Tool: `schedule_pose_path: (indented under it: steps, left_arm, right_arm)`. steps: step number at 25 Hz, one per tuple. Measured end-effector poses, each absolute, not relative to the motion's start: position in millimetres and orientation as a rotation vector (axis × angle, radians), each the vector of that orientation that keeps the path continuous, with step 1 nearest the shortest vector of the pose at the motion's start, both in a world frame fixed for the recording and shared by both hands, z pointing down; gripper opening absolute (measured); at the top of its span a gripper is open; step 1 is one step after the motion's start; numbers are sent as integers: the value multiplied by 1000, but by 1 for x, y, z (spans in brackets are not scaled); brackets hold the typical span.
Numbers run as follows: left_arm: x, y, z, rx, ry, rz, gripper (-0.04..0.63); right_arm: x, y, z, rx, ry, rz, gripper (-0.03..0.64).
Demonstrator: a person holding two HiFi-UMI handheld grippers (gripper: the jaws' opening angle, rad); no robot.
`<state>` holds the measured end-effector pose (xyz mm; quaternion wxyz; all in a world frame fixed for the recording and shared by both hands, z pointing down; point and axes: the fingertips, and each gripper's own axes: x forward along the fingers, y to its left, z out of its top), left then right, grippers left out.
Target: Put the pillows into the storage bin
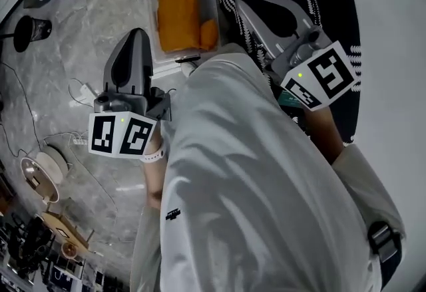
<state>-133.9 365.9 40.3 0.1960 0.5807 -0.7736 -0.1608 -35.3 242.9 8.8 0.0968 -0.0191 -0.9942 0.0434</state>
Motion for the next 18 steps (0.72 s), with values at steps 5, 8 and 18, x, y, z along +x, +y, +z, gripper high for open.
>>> schedule_pose_path:
  steps: [5, 8, 18]
  left_arm:
    - [-129, 372, 41, 1631, -2150, -439, 8]
    - [-129, 376, 42, 1633, -2139, -438, 8]
    - [-127, 382, 51, 1640, -2109, -444, 8]
  right_arm:
    - [-31, 245, 7, -35, -2941, 137, 11]
    - [-31, 248, 5, -24, -2939, 147, 11]
    - [-30, 257, 7, -20, -2919, 118, 11]
